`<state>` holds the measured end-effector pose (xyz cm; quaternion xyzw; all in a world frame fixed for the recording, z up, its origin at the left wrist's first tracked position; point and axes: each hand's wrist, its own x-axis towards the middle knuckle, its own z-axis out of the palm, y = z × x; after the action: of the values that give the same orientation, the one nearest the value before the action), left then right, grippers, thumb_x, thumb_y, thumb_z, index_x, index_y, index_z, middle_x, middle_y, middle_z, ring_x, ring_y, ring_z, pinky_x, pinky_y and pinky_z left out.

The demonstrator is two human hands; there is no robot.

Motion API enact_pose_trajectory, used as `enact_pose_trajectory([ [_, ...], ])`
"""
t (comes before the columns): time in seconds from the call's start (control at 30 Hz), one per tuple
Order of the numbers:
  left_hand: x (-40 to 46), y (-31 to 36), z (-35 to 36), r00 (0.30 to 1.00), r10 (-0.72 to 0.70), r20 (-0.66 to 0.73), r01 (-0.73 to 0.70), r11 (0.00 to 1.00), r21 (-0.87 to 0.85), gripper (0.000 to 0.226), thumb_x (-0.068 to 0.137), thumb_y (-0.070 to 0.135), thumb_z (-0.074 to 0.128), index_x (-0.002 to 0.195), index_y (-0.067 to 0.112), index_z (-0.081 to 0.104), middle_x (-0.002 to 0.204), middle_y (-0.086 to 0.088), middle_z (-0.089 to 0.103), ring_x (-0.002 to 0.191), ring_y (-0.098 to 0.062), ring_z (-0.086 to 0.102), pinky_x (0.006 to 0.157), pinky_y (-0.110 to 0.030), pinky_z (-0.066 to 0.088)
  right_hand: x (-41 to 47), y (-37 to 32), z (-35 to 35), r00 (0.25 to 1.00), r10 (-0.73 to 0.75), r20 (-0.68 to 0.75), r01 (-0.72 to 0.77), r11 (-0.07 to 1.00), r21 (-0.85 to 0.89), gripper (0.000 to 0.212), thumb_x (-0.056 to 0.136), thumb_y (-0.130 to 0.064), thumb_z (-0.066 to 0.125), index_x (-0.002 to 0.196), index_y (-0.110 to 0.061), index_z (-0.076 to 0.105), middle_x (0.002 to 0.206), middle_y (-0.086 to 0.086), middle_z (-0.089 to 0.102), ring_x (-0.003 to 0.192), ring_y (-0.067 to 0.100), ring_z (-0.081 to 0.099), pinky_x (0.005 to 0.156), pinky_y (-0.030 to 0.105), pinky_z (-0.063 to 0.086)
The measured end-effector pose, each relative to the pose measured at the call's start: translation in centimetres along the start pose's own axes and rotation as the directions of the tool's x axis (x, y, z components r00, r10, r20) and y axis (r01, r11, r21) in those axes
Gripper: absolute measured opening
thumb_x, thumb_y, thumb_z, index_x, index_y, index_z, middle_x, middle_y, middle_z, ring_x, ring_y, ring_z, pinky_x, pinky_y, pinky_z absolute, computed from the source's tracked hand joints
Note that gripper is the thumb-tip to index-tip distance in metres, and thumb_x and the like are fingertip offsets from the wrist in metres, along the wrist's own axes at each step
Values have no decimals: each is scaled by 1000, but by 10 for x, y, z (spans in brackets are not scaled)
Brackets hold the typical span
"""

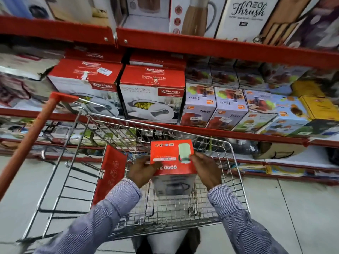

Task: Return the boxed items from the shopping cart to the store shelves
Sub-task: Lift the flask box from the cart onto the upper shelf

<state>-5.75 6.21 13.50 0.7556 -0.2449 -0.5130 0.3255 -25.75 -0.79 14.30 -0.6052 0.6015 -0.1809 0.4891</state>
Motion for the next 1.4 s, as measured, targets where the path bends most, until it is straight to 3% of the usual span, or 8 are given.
enact_pose_trajectory([
  [0.17, -46, 60, -52, 956, 254, -146, -247, 967, 67, 49, 61, 57, 75, 91, 18, 74, 84, 1, 79, 80, -22, 75, 84, -48, 60, -13, -73, -22, 977, -196, -82, 210, 950, 231, 32, 87, -37, 65, 119, -30, 67, 100, -12, 75, 84, -1, 71, 80, 26, 59],
  [0.43, -118, 154, -112, 713, 622, -325, -607, 779, 160, 74, 61, 71, 68, 117, 23, 72, 86, 6, 79, 73, -9, 75, 69, -39, 63, -29, -199, -51, 878, -404, -259, 472, 821, 321, 27, 85, -31, 68, 112, -31, 70, 101, -14, 73, 93, 8, 71, 86, 39, 58],
  [0.6, -141, 201, -152, 490, 779, -391, -747, 606, 273, 60, 70, 69, 57, 109, 27, 74, 92, 15, 78, 80, 2, 73, 79, -32, 61, -46, -272, -60, 778, -554, -295, 627, 715, 310, 28, 88, -21, 66, 115, -22, 71, 101, -8, 76, 94, 14, 73, 83, 37, 59],
  [0.7, -148, 228, -175, 417, 821, -389, -797, 537, 278, 59, 77, 65, 58, 118, 24, 71, 98, 7, 79, 80, -2, 75, 78, -34, 63, -51, -310, -63, 736, -603, -308, 677, 662, 321, 32, 89, -18, 66, 120, -16, 69, 103, -12, 75, 91, 1, 71, 74, 20, 57],
  [0.87, -151, 266, -205, 339, 877, -340, -874, 427, 233, 33, 93, 35, 61, 122, 20, 68, 104, 5, 75, 82, 9, 71, 63, -11, 57, -52, -358, -67, 682, -653, -329, 731, 610, 306, 30, 89, -19, 64, 118, -26, 67, 96, -12, 77, 88, 7, 73, 71, 23, 59],
  [1.07, -138, 294, -225, 295, 901, -319, -891, 380, 249, 37, 89, 42, 59, 122, 26, 67, 107, 5, 76, 93, -13, 73, 85, -44, 61, -41, -388, -69, 636, -682, -362, 772, 569, 285, 46, 90, -15, 64, 135, -16, 57, 103, -18, 69, 80, -8, 69, 65, 11, 53],
  [1.23, -118, 309, -227, 250, 919, -304, -905, 333, 263, 30, 96, 26, 59, 125, 22, 64, 108, 3, 75, 99, -15, 71, 89, -43, 60, -22, -401, -73, 636, -681, -362, 771, 584, 256, 49, 90, -19, 65, 138, -21, 53, 130, -4, 65, 106, 7, 67, 87, 24, 57],
  [1.4, -87, 318, -225, 254, 924, -286, -902, 333, 274, 36, 98, 23, 57, 133, 18, 59, 114, 2, 74, 105, -11, 70, 89, -36, 60, 5, -407, -73, 654, -688, -315, 756, 590, 283, 51, 91, -15, 64, 140, -24, 51, 110, -8, 72, 93, 4, 72, 82, 24, 58],
])
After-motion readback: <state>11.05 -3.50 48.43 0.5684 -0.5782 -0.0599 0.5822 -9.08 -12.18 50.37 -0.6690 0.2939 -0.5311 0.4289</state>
